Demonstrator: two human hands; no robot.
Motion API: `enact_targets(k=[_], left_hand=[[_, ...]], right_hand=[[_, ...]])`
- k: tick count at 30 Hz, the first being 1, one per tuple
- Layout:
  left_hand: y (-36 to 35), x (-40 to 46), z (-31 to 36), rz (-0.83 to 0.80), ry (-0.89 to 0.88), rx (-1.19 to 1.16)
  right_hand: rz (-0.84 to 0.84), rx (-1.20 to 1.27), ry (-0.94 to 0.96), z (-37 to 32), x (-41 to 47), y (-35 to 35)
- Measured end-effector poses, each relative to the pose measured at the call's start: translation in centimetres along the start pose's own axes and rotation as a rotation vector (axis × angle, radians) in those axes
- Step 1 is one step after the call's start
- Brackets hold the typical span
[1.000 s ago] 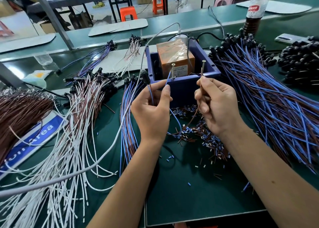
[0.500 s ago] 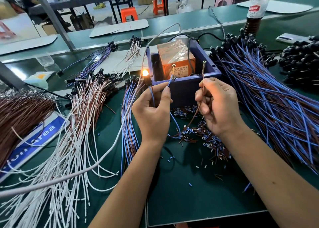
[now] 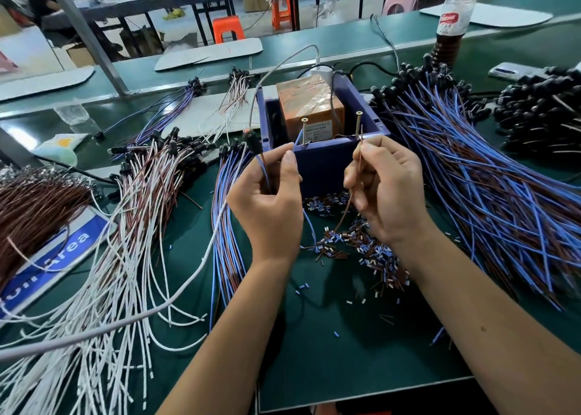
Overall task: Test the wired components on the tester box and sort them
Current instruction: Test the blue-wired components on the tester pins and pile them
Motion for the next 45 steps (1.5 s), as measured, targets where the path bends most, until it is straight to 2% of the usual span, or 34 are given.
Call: enact_targets(k=[4, 7, 10, 12, 14, 16, 18, 20, 23, 27, 29, 32, 33, 34, 35, 39, 40, 45], left_hand=[[-4.3, -1.3, 2.0, -0.032, 0.097, -0.032], [-9.7, -2.8, 3.4, -0.221, 0.117, 0.043], [-14.6, -4.8, 3.3, -0.448, 0.18, 0.2], [-17.2, -6.3, 2.9, -0.588, 0.305, 0.255], [-19.0, -7.7, 2.6, -0.657, 0.448, 0.224], [-20.4, -8.5, 2.8, -0.673, 0.546, 0.139], [-21.8, -9.1, 2.9, -0.694, 0.653, 0.037], [-23.1, -9.5, 3.2, -0.713, 0.819, -0.082], [-24.7, -9.4, 4.0, -0.672, 1.051, -0.306], [-26.3, -7.2, 3.8, -0.541, 1.147, -0.482], [-26.4, -5.9, 2.8, -0.549, 0.991, -0.305], [-26.1, -3.4, 1.5, -0.629, 0.357, 0.341], [-26.1, -2.8, 1.3, -0.641, 0.173, 0.49], [-26.2, -2.3, 0.9, -0.645, 0.075, 0.58], [-26.4, -1.9, 0.3, -0.642, 0.063, 0.613], [-26.3, -2.3, -2.3, -0.598, 0.411, 0.428], [-26.0, -2.6, -2.5, -0.6, 0.435, 0.417], [-24.2, -3.7, -2.3, -0.642, 0.339, 0.401]], right_hand=[[0.188, -0.031, 0.009, -1.7, 0.7, 3.3], [0.372, -0.116, 0.04, -4.4, 1.5, 7.9], [0.624, -0.324, 0.081, -8.5, 1.9, 13.8], [0.805, -0.501, 0.146, -11.5, 1.4, 17.4], [0.965, -0.713, 0.275, -14.5, 0.2, 20.0], [1.031, -0.922, 0.431, -16.7, -0.8, 20.9], [0.917, -1.095, 0.641, -18.0, -1.2, 19.6], [0.617, -1.264, 0.78, -17.7, -0.9, 16.8], [0.266, -1.27, 0.61, -15.9, -0.4, 13.8], [0.131, -1.235, 0.457, -15.0, 0.3, 14.4], [0.146, -1.253, 0.484, -15.5, 0.8, 15.0], [0.217, -1.333, 0.522, -15.5, 1.6, 15.7], [0.243, -1.358, 0.521, -15.2, 2.0, 16.0], [0.265, -1.397, 0.516, -14.6, 2.3, 16.1], [0.276, -1.45, 0.505, -13.9, 2.6, 16.2], [0.27, -1.516, 0.473, -10.6, 3.6, 15.8], [0.289, -1.496, 0.464, -10.2, 3.8, 15.8], [0.283, -1.48, 0.386, -9.5, 4.6, 15.8]])
Point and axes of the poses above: each hand's wrist, its own x-axis towards the middle knuckle, its own y-axis out of the back of the hand, z = x × y, the point moved 5 cm from there along x, towards the middle knuckle, and after that the axes turned 10 degrees about z, right-handed, at the moved point
